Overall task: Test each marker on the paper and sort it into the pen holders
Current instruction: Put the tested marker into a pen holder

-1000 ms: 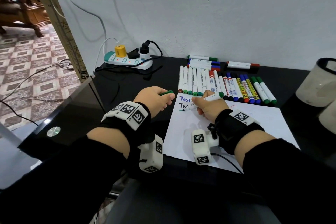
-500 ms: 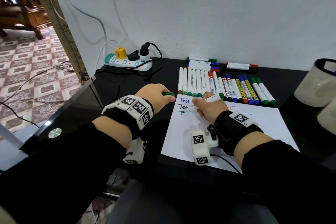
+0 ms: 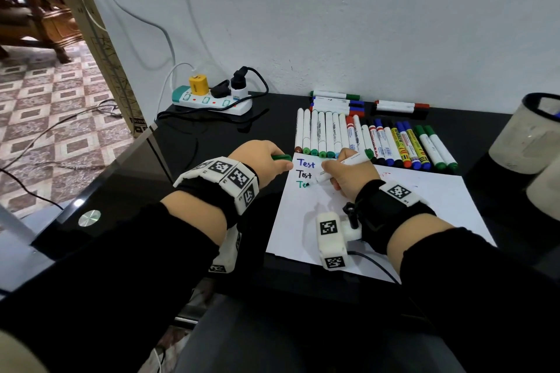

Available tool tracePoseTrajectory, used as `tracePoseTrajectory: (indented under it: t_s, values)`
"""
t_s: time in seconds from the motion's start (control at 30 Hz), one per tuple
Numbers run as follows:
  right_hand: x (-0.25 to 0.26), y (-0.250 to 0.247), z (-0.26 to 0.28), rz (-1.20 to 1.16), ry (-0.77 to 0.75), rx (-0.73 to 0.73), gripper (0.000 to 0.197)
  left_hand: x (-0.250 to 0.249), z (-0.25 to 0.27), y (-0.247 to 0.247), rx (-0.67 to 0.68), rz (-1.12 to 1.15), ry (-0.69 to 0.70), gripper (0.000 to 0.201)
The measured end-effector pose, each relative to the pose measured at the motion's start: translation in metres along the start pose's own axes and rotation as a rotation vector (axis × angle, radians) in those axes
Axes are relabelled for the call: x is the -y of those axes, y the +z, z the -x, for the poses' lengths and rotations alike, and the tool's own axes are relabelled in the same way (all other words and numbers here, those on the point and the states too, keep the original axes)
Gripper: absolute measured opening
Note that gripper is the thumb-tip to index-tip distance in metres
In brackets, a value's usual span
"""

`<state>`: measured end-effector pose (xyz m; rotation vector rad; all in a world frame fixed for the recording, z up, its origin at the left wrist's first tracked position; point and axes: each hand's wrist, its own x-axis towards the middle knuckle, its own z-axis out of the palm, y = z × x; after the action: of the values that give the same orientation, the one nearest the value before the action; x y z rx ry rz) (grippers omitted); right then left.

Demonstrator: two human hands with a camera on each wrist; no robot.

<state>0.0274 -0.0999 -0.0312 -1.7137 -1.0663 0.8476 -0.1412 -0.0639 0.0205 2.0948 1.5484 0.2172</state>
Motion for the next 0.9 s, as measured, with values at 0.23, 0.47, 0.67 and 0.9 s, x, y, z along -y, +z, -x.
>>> tracePoseTrajectory:
  t_s: [0.23, 0.47, 0.67, 0.9]
  values:
    - [-0.0001, 0.0005, -0.0003, -0.010, 0.011, -0.003, 0.031, 0.0012, -0.0021, 0.0015, -0.002, 0.040, -0.009, 0.029]
    - [-0.0002, -0.0001, 0.0003, -0.077, 0.027, -0.006, 0.036, 0.0037, -0.0056, 0.0052, -0.021, 0.083, -0.009, 0.028]
    - [-0.0004, 0.0001, -0.0026, -0.047, 0.028, -0.047, 0.033, 0.0048, -0.0072, 0.0058, -0.019, 0.098, -0.001, 0.028]
    - [-0.0006, -0.0001, -0.0030, -0.086, 0.054, -0.046, 0.036, 0.0060, -0.0100, 0.0075, -0.020, 0.095, 0.000, 0.028]
